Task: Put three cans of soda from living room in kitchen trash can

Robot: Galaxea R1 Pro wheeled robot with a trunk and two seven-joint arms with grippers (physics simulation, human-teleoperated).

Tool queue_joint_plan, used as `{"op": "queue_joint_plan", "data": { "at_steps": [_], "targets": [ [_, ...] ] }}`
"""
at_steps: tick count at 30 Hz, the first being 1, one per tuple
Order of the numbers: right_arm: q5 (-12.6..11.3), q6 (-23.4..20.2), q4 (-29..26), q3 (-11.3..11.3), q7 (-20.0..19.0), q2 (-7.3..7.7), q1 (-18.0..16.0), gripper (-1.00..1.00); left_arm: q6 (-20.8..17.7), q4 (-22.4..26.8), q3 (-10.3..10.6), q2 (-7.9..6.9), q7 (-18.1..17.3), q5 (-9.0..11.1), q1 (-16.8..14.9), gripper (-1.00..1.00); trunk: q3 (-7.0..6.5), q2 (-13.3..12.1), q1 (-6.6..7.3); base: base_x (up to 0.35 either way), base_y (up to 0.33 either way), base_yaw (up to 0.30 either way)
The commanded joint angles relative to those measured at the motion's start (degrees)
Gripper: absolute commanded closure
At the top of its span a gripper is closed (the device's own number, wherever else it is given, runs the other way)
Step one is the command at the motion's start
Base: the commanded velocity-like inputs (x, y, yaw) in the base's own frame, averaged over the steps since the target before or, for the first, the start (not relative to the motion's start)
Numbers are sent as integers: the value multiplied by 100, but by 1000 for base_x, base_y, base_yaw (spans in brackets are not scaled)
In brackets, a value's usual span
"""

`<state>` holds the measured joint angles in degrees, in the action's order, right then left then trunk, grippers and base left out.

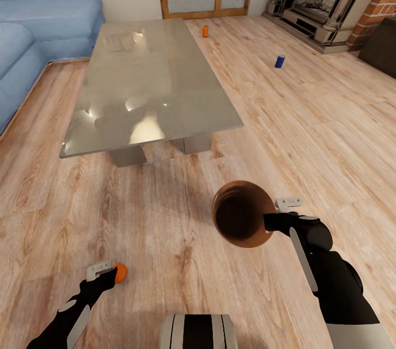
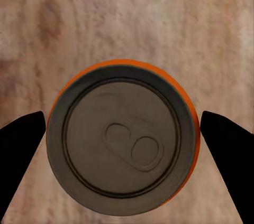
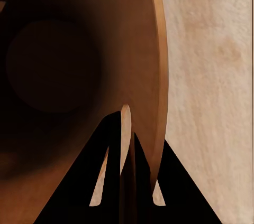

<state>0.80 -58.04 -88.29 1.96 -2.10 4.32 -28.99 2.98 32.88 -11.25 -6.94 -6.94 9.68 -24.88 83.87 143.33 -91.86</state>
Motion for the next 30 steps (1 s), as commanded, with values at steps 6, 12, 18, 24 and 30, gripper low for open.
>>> {"op": "queue_joint_plan", "data": {
  "at_steps": [6,12,18,24,30],
  "targets": [
    [-98,2,-4,-3,-27,-1,-2,100,0,-5,6,0,-2,-2,0,100,-134,-8,16,0,0,0],
    [-98,1,-4,0,-27,-1,-2,100,0,-9,8,0,-7,-2,0,100,-246,-210,128,0,0,0],
    [-98,2,-4,-2,-27,-1,-2,100,0,-7,9,0,-5,-3,0,100,-354,-451,260,0,0,0],
    [-98,3,-4,-3,-27,-1,-2,100,0,-8,9,0,-3,-2,0,100,-462,-691,392,0,0,0],
    [-98,3,-4,-3,-27,-1,-2,100,0,-6,9,0,-6,-3,0,100,-569,-932,524,0,0,0]
  ]
}}
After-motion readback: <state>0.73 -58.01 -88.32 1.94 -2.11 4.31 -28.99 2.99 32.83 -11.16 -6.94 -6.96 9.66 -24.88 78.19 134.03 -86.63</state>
